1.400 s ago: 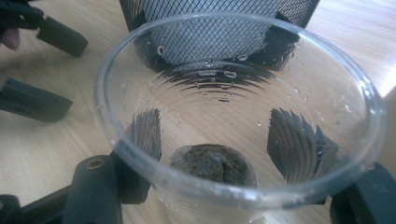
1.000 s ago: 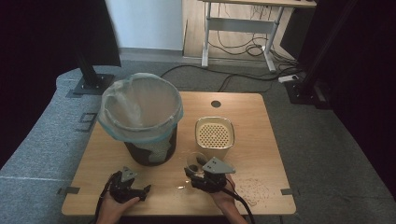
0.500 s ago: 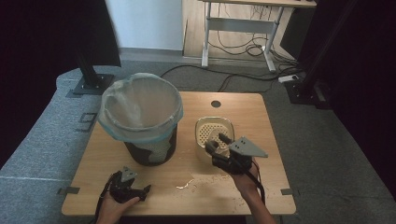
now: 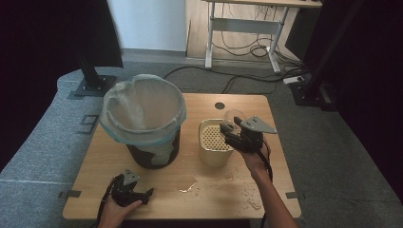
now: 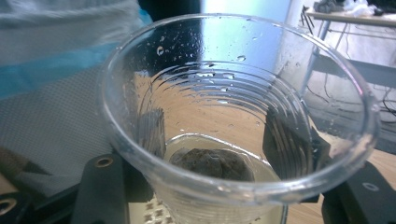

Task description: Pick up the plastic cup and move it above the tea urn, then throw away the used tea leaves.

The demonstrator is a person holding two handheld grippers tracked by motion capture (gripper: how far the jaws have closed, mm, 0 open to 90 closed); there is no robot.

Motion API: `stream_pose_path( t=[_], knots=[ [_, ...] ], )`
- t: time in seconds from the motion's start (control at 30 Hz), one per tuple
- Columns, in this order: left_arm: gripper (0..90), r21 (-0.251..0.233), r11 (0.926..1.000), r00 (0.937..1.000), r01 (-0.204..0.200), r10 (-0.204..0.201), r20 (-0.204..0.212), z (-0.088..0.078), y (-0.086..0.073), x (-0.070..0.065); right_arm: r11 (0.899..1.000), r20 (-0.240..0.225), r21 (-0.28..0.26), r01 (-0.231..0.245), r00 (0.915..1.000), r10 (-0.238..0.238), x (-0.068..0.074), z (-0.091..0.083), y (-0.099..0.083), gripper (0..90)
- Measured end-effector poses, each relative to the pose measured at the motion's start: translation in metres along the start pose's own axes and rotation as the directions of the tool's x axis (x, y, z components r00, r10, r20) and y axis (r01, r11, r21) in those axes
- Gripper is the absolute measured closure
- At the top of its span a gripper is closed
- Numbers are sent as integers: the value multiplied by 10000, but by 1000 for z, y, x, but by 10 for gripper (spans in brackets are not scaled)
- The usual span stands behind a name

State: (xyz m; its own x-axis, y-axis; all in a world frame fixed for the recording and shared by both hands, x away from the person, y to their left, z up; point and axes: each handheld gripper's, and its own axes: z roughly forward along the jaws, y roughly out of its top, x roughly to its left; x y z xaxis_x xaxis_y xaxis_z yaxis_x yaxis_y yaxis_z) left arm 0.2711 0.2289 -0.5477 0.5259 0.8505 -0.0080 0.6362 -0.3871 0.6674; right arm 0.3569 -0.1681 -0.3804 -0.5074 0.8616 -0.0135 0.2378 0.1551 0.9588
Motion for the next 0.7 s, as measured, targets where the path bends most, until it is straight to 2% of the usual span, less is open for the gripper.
stream_pose_path(
  t=[0.1,0.23,0.3,0.37,0.47,0.5,0.57,0.6,0.67,0.7],
  knots=[
    [38,5,10000,10000,2,-2,4,0,0,0,10000,143,84,19,9999,-20,-4,6,0,391],
    [37,13,10000,10000,4,-4,7,0,0,0,9992,504,288,286,9983,-300,-8,11,0,389],
    [36,-9,10000,10000,27,-27,2,0,0,0,9964,863,469,712,9934,-751,-9,14,-1,389],
    [36,-6,10000,10000,21,-21,-1,0,0,0,9875,1195,809,1356,9822,-1447,-8,17,-1,387],
    [36,-6,10000,10000,23,-23,-1,0,0,0,9646,1578,1318,2286,9558,-2481,-8,22,0,387],
    [36,-10,10000,10000,27,-27,-3,0,0,0,9397,1891,1707,2964,9261,-3264,-7,26,2,387],
    [36,-9,10000,10000,32,-32,5,0,0,0,9081,2007,2144,3596,8937,-4013,-7,30,3,387],
    [36,-9,10000,10000,32,-32,5,0,0,0,9081,2007,2144,3596,8937,-4013,-7,30,3,387],
    [36,-9,10000,10000,32,-32,3,0,0,0,8778,2064,2493,4091,8631,-4609,-6,34,4,388],
    [35,-8,10000,10000,31,-31,3,0,0,0,8449,2088,2810,4552,8303,-5168,-5,37,5,389]
  ],
)
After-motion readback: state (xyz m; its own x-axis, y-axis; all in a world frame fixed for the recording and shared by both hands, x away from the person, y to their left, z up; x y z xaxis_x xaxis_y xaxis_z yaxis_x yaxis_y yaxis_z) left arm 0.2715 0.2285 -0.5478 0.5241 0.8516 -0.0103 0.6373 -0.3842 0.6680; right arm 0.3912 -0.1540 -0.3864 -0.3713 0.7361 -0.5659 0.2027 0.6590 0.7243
